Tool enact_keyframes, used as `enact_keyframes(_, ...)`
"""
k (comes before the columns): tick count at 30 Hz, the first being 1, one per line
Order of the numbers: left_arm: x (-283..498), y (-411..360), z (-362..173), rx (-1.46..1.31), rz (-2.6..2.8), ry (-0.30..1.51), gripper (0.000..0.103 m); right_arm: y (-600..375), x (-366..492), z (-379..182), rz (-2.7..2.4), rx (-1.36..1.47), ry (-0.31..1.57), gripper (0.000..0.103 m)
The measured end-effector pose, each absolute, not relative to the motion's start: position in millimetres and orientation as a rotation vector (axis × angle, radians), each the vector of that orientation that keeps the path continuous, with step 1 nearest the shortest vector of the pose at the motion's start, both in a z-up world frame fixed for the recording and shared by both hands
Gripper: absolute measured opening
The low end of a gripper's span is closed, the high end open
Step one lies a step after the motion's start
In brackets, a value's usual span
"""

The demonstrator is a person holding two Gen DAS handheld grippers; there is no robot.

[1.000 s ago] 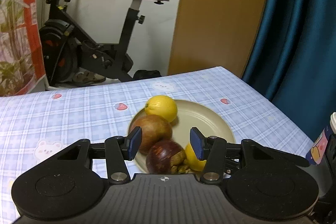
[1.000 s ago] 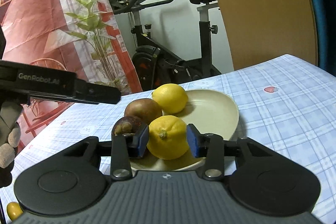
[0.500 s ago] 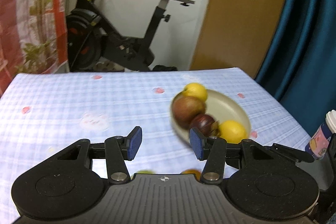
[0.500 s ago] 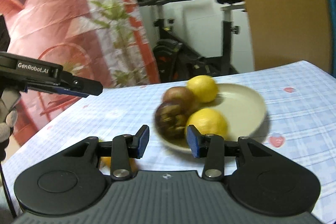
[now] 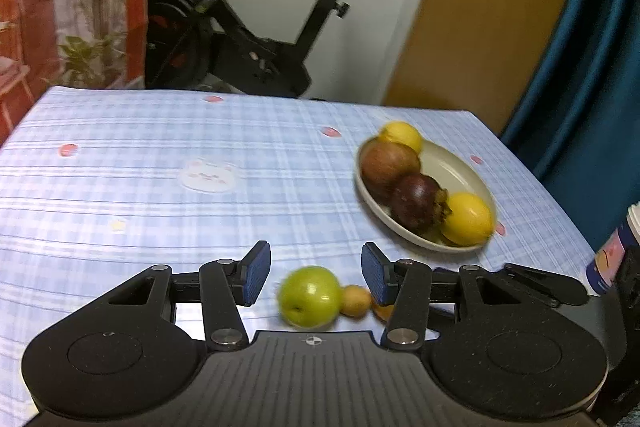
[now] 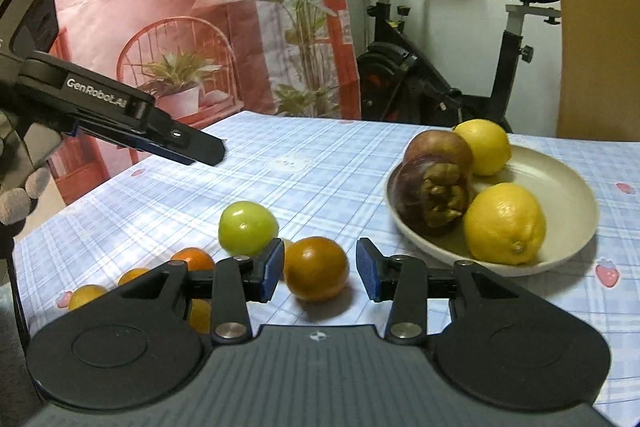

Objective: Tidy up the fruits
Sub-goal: 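Move the left tool back over the loose fruits, then grasp the dark orange round fruit with the left tool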

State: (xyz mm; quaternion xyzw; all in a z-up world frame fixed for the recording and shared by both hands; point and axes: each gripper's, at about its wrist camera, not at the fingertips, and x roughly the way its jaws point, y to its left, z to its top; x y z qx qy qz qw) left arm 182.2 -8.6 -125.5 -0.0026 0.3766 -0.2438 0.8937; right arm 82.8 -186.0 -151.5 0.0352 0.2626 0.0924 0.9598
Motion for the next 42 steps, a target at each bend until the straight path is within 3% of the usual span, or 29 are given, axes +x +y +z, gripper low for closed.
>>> enact_keyframes(6,177.8,-32.0,-138.8,0.031,-0.579,0.812,0.053,-184.9,88.3,-162.2,0.208,0.089,0.553,0.047)
enact_keyframes(29,181.3,-85.1,-165.2,0.215,-0.672,0.887,0.053,-192.3,101.2,-170.1,0.222,0.142,0.65,0.045)
enact_keyframes(42,174.4,-95.1,-152.0,0.225,-0.686,0.835,0.053,-194.4,88.6,-160.8,0.221,0.137,0.561,0.044)
